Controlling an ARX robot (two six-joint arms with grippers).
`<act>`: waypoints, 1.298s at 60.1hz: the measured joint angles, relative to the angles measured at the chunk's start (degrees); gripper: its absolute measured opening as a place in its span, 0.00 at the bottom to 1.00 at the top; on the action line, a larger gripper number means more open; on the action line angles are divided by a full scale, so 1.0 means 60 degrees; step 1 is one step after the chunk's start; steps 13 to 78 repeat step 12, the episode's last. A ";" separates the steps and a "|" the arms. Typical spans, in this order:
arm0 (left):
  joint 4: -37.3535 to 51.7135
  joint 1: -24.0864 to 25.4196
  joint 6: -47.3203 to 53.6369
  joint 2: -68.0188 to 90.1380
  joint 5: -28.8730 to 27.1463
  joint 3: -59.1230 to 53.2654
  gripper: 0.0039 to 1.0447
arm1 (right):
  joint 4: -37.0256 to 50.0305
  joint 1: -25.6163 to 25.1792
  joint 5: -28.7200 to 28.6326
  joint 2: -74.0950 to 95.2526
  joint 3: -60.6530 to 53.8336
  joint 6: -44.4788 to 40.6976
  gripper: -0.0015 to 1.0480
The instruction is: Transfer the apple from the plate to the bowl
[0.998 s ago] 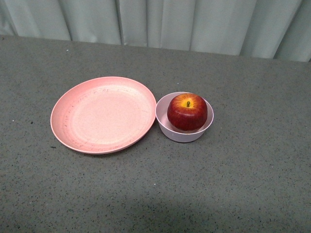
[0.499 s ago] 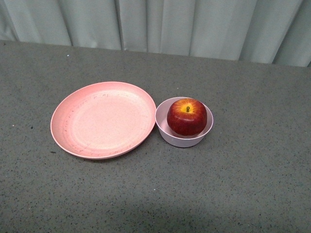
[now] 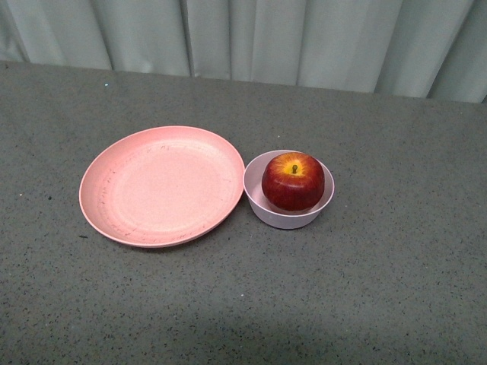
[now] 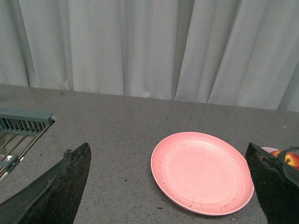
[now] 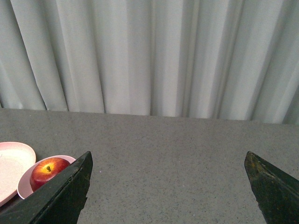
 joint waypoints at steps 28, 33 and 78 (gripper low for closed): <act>0.0000 0.0000 0.0004 0.0000 0.0000 0.0000 0.94 | 0.0000 0.0004 0.0000 0.0000 0.0000 0.0000 0.91; 0.0000 0.0000 0.0004 0.0000 0.0000 0.0000 0.94 | 0.0000 0.0004 0.0000 0.0000 0.0000 0.0000 0.91; 0.0000 0.0000 0.0004 0.0000 0.0000 0.0000 0.94 | 0.0000 0.0004 0.0000 0.0000 0.0000 0.0000 0.91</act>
